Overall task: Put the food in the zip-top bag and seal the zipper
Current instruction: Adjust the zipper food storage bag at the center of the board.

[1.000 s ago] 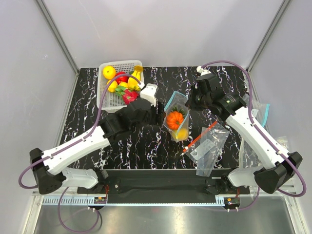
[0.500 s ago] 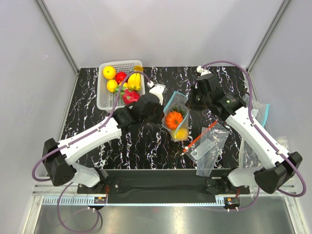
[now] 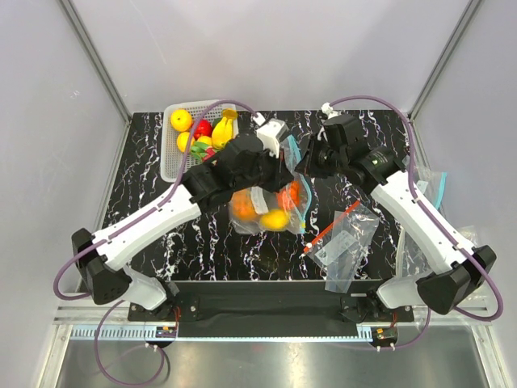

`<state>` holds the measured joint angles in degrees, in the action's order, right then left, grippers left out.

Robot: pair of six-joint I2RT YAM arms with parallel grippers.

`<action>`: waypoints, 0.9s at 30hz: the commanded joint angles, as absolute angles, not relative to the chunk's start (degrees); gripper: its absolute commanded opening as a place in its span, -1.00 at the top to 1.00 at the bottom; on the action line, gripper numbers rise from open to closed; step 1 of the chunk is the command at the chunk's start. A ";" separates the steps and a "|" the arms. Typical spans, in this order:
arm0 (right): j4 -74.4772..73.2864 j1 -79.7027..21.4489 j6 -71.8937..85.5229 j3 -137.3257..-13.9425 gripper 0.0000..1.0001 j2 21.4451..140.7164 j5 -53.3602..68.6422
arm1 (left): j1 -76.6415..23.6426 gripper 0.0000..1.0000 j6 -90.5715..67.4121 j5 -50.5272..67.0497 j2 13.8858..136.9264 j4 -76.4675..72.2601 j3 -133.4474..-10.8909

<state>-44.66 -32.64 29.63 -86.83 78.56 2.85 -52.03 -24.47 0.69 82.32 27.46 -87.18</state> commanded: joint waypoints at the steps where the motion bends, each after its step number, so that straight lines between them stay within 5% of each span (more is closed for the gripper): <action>1: -43.50 -32.87 30.41 -85.87 1.00 77.35 3.52 | -49.85 1.00 -26.10 6.24 81.83 23.47 -81.06; 20: -43.86 -32.87 31.20 -80.16 0.92 75.76 5.18 | -46.93 1.00 -28.30 9.84 77.08 16.35 -69.78; 21: -43.60 -32.87 31.20 -79.90 0.84 75.76 5.71 | -46.85 1.00 -28.30 10.02 77.08 16.17 -69.96; 23: -43.07 -32.87 31.03 -79.72 0.33 75.67 7.55 | -46.85 1.00 -28.39 9.93 76.82 16.00 -70.14; 27: -43.85 -32.87 31.11 -79.89 0.01 73.92 7.21 | -45.88 1.00 -27.95 10.02 76.11 16.43 -70.49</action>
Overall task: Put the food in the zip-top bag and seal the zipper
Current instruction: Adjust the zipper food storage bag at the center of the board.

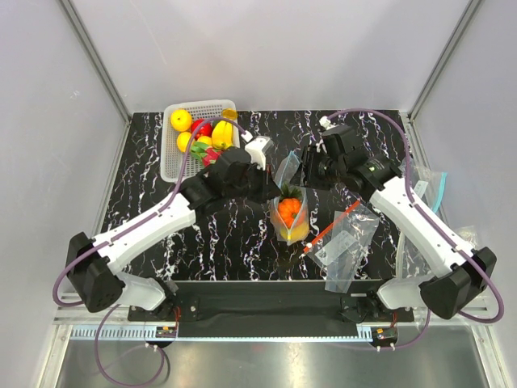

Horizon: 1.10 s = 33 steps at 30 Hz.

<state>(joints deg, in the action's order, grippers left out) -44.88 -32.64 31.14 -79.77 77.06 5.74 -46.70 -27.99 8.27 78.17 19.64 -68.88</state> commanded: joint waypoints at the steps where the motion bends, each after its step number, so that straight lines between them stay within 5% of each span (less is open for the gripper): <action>1: -44.90 -32.96 31.03 -80.07 0.00 73.66 6.68 | -45.62 1.00 -27.86 10.11 76.03 17.22 -70.84; 19: -48.52 -35.77 31.99 -78.75 0.03 73.82 7.29 | -41.40 1.00 -25.05 13.01 76.90 19.77 -74.88; 24: -47.38 -37.26 33.22 -80.50 0.95 76.99 8.00 | -41.57 1.00 -23.38 15.46 78.05 20.22 -76.55; 33: -44.65 -38.23 39.20 -80.86 1.00 75.85 3.61 | -43.06 0.96 -21.45 27.68 81.21 20.13 -80.69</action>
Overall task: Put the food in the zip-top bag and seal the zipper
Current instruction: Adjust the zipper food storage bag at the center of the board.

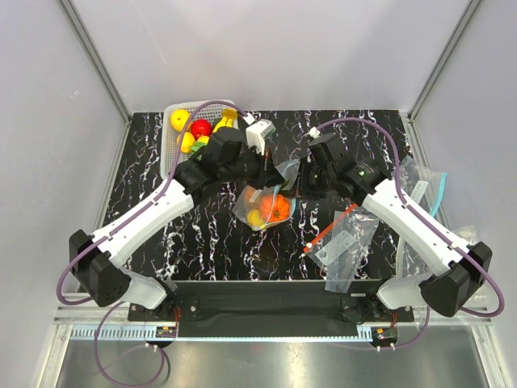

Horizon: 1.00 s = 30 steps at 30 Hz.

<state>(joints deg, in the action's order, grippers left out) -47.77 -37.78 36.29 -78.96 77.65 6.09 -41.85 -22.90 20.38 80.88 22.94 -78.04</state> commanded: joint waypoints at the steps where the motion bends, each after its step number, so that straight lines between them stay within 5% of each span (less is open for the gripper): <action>1: -44.39 -38.15 40.07 -80.69 1.00 75.76 3.08 | -43.24 0.89 -21.27 27.86 81.12 20.13 -80.42; 5: -42.81 -38.23 42.10 -78.67 1.00 73.84 3.43 | -43.33 0.50 -20.05 27.34 78.41 18.99 -77.17; 6: -41.93 -38.15 42.62 -78.14 1.00 73.39 3.17 | -43.42 0.11 -19.69 26.81 76.75 19.07 -75.69; 8: -41.14 -38.23 44.29 -76.39 1.00 72.08 2.55 | -43.24 -0.29 -18.64 23.32 74.45 19.07 -74.01; 9: -40.44 -38.23 44.73 -75.86 1.00 71.81 2.20 | -43.33 -0.71 -18.28 22.25 71.75 18.55 -72.87; 11: -39.99 -38.23 45.70 -74.63 1.00 71.11 1.06 | -43.07 -0.98 -17.84 19.34 68.22 16.45 -68.05; 20: -39.73 -38.23 47.02 -72.52 1.00 70.05 -2.46 | -42.80 -0.98 -17.66 15.64 49.94 8.89 -49.96; 25: -38.23 -38.23 47.20 -71.63 1.00 69.52 -3.25 | -43.94 -0.98 -24.07 18.89 44.04 -8.14 -34.83; 30: -38.76 -38.15 47.02 -71.98 1.00 70.14 -3.34 | -47.89 -0.81 -23.82 11.97 38.33 -15.82 -25.94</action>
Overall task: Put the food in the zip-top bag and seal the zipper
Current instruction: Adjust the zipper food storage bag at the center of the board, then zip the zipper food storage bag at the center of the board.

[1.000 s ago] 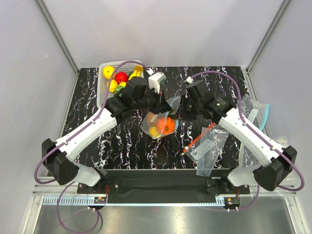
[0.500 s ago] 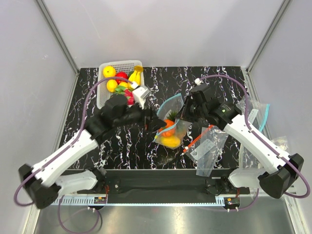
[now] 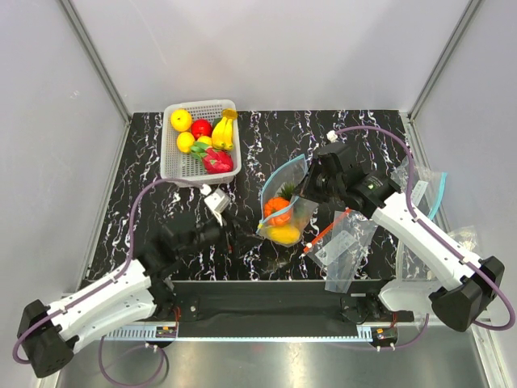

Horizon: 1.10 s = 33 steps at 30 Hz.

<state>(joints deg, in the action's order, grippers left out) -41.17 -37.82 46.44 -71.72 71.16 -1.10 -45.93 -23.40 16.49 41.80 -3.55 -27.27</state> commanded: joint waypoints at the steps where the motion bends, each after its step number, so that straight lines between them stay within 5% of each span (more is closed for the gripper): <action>1: -38.67 -38.23 47.02 -71.90 1.00 69.88 -3.25 | -48.60 -0.77 -23.30 9.43 37.97 -16.26 -24.27; 22: -37.44 -38.23 45.97 -71.54 1.00 70.05 -2.37 | -54.14 0.14 -13.27 2.46 46.76 -43.50 -14.24; 26: -37.71 -38.23 45.88 -71.89 1.00 70.40 -2.55 | -54.05 0.59 -12.04 3.43 48.16 -42.37 -15.29; 33: -37.71 -38.23 45.97 -72.51 1.00 70.23 -2.90 | -54.14 0.55 -12.48 3.61 49.75 -42.36 -15.65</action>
